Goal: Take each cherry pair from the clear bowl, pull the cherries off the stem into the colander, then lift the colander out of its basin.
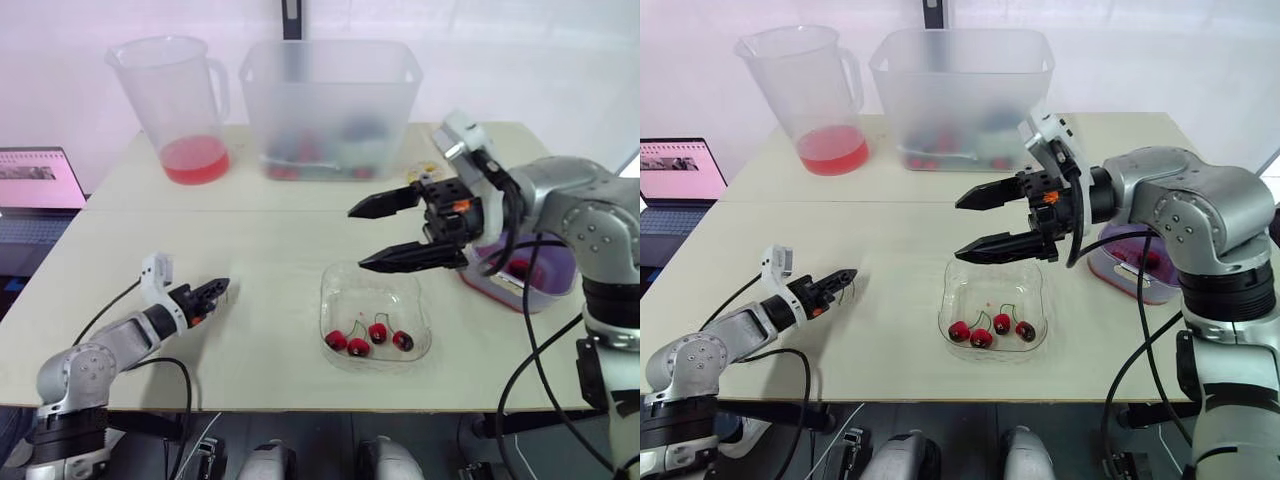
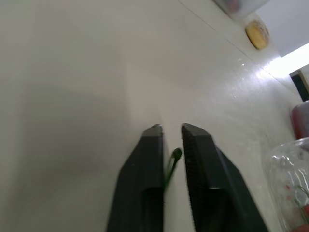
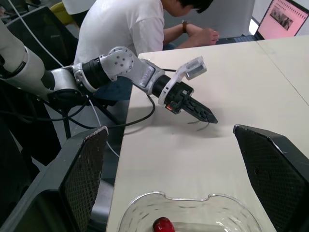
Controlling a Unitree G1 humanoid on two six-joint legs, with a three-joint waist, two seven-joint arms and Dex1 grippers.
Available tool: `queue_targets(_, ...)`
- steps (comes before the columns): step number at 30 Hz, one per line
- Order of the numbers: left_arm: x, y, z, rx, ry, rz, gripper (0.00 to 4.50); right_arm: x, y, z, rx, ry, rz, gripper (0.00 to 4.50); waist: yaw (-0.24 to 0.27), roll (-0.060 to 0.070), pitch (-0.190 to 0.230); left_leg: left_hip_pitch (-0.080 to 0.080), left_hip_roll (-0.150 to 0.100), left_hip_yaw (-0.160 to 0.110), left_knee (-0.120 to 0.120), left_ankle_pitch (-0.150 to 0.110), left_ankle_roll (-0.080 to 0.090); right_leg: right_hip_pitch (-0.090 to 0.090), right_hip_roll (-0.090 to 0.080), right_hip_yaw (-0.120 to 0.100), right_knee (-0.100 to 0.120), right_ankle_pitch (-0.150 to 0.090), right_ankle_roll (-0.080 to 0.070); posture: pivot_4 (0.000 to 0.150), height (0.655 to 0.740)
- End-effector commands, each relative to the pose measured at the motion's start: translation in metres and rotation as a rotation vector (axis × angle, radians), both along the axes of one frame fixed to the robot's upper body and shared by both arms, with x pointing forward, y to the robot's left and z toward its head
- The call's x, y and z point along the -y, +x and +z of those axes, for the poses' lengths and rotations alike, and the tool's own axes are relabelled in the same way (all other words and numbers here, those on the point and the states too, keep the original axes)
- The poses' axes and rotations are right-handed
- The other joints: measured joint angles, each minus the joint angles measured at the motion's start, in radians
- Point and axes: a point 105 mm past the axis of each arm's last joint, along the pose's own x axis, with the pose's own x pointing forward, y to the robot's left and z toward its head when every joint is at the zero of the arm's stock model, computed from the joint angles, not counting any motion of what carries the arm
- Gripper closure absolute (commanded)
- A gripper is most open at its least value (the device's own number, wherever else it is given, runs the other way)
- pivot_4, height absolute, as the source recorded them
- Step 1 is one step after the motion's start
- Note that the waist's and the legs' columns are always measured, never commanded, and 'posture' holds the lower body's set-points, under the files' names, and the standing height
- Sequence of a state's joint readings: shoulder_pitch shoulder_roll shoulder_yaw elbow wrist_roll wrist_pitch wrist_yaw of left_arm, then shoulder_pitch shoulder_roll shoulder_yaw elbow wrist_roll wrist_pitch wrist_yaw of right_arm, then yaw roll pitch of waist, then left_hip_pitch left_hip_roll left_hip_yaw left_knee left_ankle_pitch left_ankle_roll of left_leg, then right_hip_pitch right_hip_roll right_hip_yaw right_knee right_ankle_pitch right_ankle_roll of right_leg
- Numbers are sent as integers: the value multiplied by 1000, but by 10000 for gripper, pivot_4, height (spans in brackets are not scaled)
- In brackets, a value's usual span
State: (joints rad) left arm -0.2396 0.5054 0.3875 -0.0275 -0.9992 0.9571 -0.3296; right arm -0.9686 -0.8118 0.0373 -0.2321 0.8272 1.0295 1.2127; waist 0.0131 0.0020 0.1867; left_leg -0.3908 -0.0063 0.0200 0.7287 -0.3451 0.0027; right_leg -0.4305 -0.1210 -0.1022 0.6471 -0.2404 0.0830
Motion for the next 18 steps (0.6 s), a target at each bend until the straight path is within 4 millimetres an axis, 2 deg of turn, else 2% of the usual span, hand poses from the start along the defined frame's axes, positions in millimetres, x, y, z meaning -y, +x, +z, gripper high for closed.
queue_targets(1,-18,3,14,40,-5,63,22006,0,-2,5,44,6,5,0,0,0,0,0,0,0,0,0,0,0,0,0,0,0,0,1500,6886)
queue_targets(5,-33,4,31,84,-35,116,2533,0,-1,6,43,8,9,0,-1,0,0,0,0,0,0,0,0,0,-1,0,0,0,0,1500,6886)
queue_targets(6,-36,3,36,97,-35,124,1158,1,-1,6,42,7,10,0,-1,0,0,0,0,0,0,0,0,0,-1,0,0,0,0,1500,6886)
queue_targets(10,-50,-7,59,144,-23,137,1158,4,-1,7,36,-2,18,0,-2,0,0,0,0,0,0,0,0,0,-1,0,0,0,0,1500,6886)
queue_targets(15,-72,-35,100,226,74,36,1158,12,0,5,17,-33,11,0,-6,-3,2,-1,1,0,-1,0,0,-2,-1,0,0,0,0,1500,6886)
queue_targets(18,-71,-58,122,293,167,-107,1158,20,7,0,28,-78,-50,0,-7,-3,2,-1,0,1,-2,0,-1,-3,-2,0,0,0,0,1500,6886)
